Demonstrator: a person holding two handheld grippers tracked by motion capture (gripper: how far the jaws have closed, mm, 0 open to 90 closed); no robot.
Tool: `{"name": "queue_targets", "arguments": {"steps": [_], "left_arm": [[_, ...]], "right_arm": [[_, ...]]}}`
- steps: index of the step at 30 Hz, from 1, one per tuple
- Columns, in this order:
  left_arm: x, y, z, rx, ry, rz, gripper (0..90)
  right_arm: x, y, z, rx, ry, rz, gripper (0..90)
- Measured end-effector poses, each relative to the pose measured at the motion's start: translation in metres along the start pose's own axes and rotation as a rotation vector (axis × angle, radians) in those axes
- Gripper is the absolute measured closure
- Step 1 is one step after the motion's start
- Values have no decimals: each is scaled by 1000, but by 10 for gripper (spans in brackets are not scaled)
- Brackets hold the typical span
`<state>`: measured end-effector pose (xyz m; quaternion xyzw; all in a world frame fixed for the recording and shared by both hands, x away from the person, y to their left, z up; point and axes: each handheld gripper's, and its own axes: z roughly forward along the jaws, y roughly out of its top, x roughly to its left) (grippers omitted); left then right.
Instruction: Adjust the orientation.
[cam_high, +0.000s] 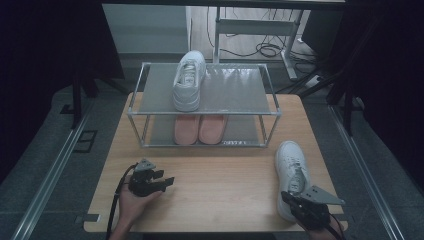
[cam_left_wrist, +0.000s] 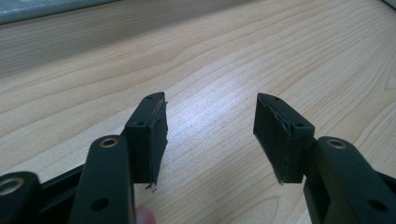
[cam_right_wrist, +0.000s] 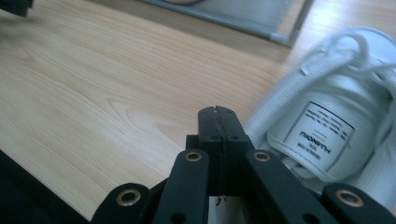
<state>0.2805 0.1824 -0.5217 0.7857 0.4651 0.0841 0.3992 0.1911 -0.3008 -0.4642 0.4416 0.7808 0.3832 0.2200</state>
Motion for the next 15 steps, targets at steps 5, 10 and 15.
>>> {"name": "queue_targets", "arguments": {"steps": [5, 10, 15], "left_arm": [[0, 0, 1, 3, 0, -3, 453], [0, 0, 1, 6, 2, -1, 453], [0, 0, 1, 6, 2, -1, 453]], "right_arm": [[-9, -7, -9, 4, -16, 3, 900], [-20, -11, -16, 8, -37, 21, 900], [-32, -12, -24, 6, -94, 38, 900]]}}
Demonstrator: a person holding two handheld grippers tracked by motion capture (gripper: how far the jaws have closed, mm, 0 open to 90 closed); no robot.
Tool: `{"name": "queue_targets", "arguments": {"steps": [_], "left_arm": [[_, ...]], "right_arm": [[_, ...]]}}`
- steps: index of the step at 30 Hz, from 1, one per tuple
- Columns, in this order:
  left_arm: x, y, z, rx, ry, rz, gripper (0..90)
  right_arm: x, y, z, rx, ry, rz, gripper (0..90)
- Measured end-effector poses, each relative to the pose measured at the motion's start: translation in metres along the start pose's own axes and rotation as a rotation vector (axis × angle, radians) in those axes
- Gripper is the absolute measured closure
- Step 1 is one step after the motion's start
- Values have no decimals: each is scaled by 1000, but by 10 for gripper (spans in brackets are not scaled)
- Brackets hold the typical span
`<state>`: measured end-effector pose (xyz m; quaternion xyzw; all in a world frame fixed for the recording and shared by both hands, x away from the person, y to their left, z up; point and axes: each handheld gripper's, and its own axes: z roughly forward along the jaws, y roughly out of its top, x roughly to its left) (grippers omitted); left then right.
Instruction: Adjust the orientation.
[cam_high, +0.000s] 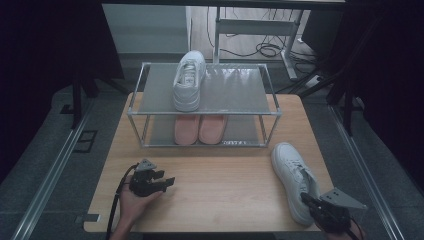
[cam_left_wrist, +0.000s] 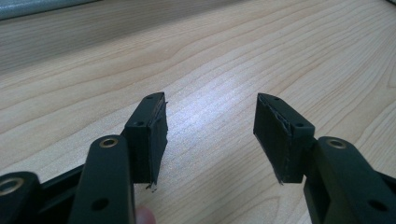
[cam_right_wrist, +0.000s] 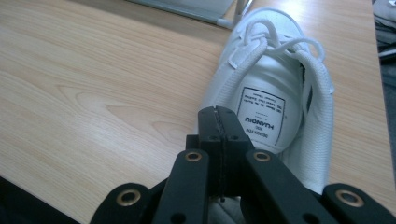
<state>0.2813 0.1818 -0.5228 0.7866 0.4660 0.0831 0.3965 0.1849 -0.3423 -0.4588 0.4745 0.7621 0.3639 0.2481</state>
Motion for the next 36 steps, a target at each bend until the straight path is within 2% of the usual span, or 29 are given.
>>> {"name": "queue_targets", "arguments": {"steps": [8, 10, 14, 17, 21, 24, 29, 36], "left_arm": [[0, 0, 0, 0, 1, -1, 453], [0, 0, 0, 1, 0, 0, 453], [0, 0, 0, 1, 0, 0, 453], [1, 0, -1, -1, 2, -1, 453], [0, 0, 0, 1, -1, 0, 453], [0, 0, 0, 1, -1, 0, 453], [0, 0, 1, 3, -1, 0, 453], [-1, 0, 2, 4, -5, 6, 454]], "right_arm": [[-2, 1, 0, -10, 36, 17, 900], [4, 2, -2, -21, 70, 13, 900], [13, 0, 3, 11, 77, -13, 900], [17, -5, 4, 19, 77, -8, 900], [14, -10, 4, 19, 81, 12, 900], [10, -13, 4, 30, 54, 13, 900], [4, -14, 3, 29, 53, 23, 900], [3, -4, 0, -6, 96, 5, 900]]}}
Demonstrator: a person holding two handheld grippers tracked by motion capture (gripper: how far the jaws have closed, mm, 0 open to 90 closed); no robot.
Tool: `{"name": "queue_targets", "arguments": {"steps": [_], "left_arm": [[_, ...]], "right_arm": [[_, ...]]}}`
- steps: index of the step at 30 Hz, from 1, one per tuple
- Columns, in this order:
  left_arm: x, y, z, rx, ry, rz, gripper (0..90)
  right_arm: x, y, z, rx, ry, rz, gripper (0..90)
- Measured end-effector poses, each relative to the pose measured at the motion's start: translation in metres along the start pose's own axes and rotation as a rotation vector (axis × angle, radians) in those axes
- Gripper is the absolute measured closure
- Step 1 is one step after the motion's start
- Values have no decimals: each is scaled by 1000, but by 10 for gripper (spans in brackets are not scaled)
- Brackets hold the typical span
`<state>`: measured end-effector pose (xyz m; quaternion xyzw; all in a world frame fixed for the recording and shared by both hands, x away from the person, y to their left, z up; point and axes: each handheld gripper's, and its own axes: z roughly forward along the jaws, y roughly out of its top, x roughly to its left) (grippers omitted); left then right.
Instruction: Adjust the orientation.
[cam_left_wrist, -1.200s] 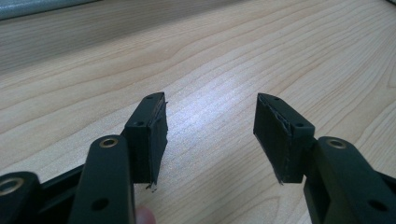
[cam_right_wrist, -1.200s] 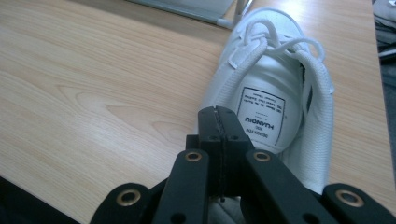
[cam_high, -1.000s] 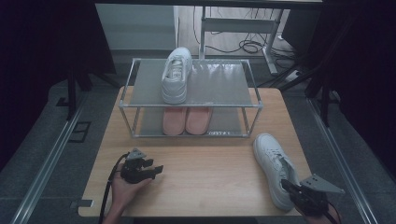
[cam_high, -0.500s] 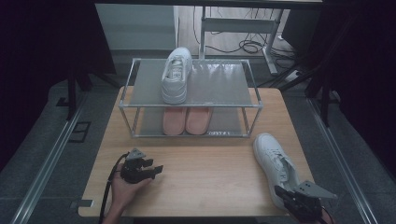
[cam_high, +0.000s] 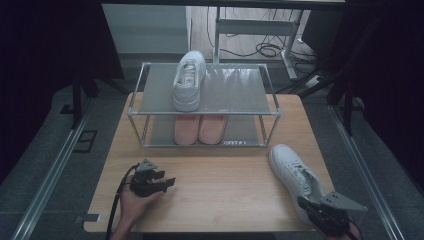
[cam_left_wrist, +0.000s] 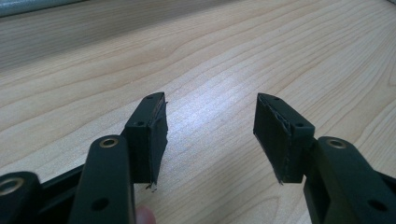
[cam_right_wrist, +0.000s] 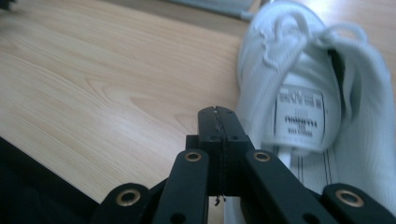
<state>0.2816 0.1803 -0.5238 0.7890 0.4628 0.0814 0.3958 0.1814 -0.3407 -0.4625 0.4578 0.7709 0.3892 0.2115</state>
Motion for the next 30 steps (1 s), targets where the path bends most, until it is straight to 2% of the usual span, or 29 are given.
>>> {"name": "queue_targets", "arguments": {"steps": [5, 10, 18, 20, 24, 30], "left_arm": [[0, 0, 0, 0, 2, -4, 454], [0, 0, 1, 4, 3, -4, 454], [0, 0, 1, 7, 4, -3, 454], [0, 0, 2, 9, 2, -6, 453], [0, 0, 2, 13, -2, 4, 453], [0, -1, 2, 15, -2, 5, 450]], "right_arm": [[-11, 18, -5, -43, 12, -6, 899], [-31, 35, -3, -64, 29, 8, 892], [-57, 47, 7, -85, 26, 48, 874], [-62, 49, 9, -89, 27, 55, 847], [-70, 49, 10, -104, 19, 64, 736], [-76, 42, 12, -107, 11, 75, 622]]}}
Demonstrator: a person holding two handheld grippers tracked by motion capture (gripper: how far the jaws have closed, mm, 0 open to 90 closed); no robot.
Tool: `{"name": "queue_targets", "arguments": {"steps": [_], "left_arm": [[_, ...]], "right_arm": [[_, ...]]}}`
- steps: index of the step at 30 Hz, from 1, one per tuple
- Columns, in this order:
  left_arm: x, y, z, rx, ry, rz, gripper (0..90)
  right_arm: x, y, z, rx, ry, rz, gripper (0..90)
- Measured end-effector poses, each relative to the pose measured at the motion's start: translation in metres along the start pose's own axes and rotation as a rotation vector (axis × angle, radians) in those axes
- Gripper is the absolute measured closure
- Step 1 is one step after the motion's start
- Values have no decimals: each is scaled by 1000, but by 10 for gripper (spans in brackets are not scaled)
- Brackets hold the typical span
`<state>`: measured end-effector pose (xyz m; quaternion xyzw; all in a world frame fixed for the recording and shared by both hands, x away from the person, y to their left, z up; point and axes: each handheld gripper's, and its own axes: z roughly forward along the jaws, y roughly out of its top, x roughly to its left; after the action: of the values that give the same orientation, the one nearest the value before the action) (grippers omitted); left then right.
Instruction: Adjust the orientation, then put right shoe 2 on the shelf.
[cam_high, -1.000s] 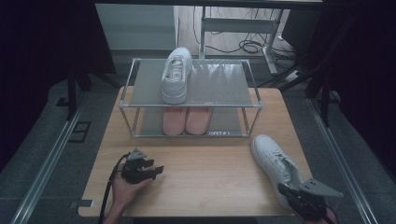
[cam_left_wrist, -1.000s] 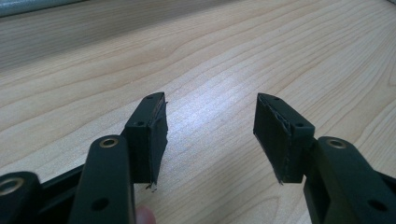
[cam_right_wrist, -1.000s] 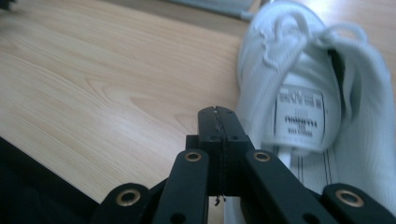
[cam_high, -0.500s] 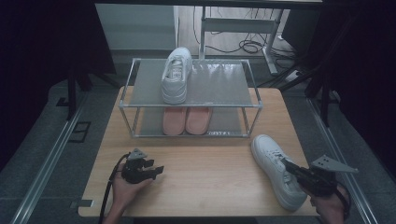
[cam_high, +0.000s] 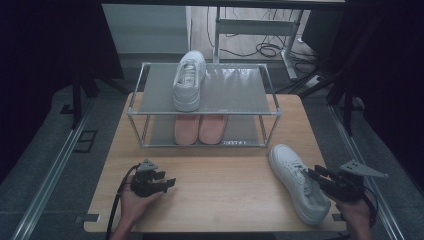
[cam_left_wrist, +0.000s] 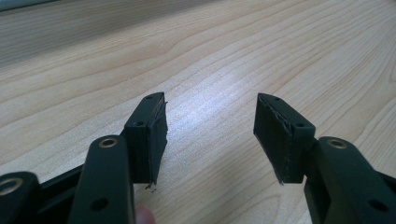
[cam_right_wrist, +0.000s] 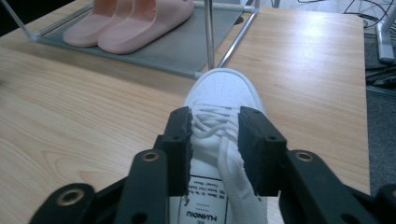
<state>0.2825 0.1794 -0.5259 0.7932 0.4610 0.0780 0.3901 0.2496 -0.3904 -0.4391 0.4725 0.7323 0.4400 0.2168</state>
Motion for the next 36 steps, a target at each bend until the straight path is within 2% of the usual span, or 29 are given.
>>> {"name": "queue_targets", "arguments": {"steps": [6, 17, 25, 31, 36], "left_arm": [[0, -1, 0, 3, 2, 1, 448], [1, -1, -1, -7, 1, -12, 450], [2, -1, -2, -10, 2, -15, 450], [1, -1, -1, -7, 1, -12, 450], [2, -1, -1, -7, 2, -13, 450]], "right_arm": [[-3, -3, 3, 6, 11, -9, 544], [-11, -8, 2, -8, -43, 2, 493], [-15, -14, 14, 40, -47, -3, 456], [-17, -17, 27, 85, -61, -17, 457], [-16, -18, 30, 86, -44, -19, 537]]}}
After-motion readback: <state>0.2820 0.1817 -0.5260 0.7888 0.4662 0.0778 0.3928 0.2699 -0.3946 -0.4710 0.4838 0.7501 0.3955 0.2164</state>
